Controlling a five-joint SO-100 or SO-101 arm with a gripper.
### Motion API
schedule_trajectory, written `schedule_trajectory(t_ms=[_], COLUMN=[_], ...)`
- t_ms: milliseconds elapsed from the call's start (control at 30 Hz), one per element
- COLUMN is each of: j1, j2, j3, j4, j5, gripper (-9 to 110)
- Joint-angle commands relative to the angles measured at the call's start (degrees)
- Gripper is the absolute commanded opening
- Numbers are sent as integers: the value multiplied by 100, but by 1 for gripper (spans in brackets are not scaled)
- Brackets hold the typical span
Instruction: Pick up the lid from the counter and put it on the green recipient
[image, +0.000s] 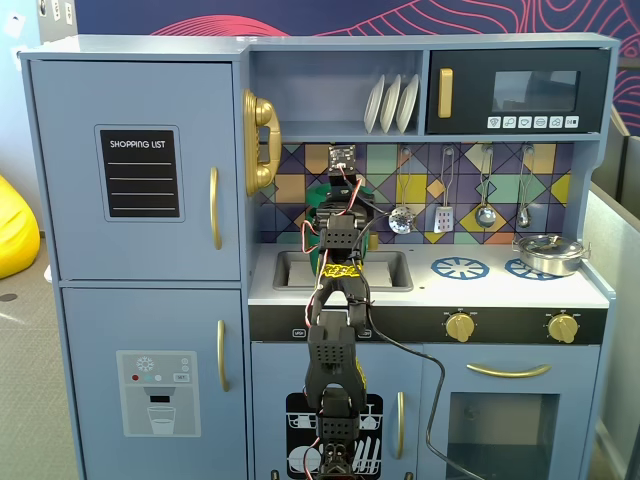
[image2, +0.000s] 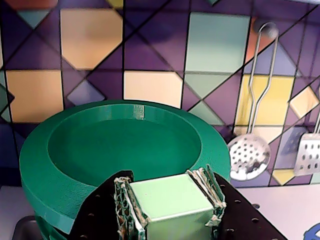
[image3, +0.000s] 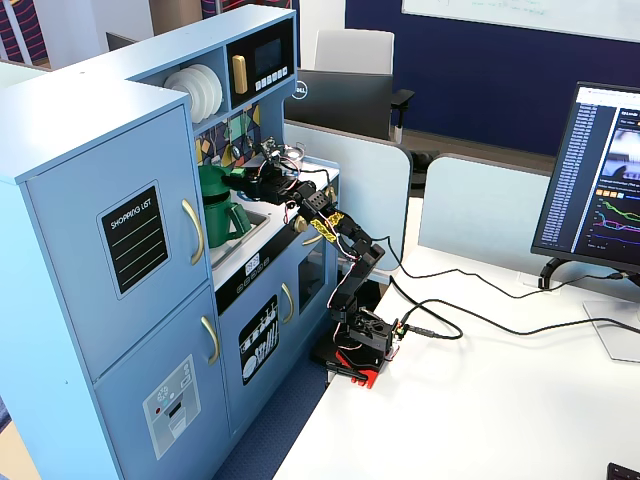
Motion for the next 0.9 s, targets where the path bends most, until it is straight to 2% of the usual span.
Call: schedule_trajectory(t_ms=[0,867], j1=[-88,-70], j2=[26,105], j3=[-220,650], j4=[-316,-545], j5=[-44,-26], gripper=[0,0])
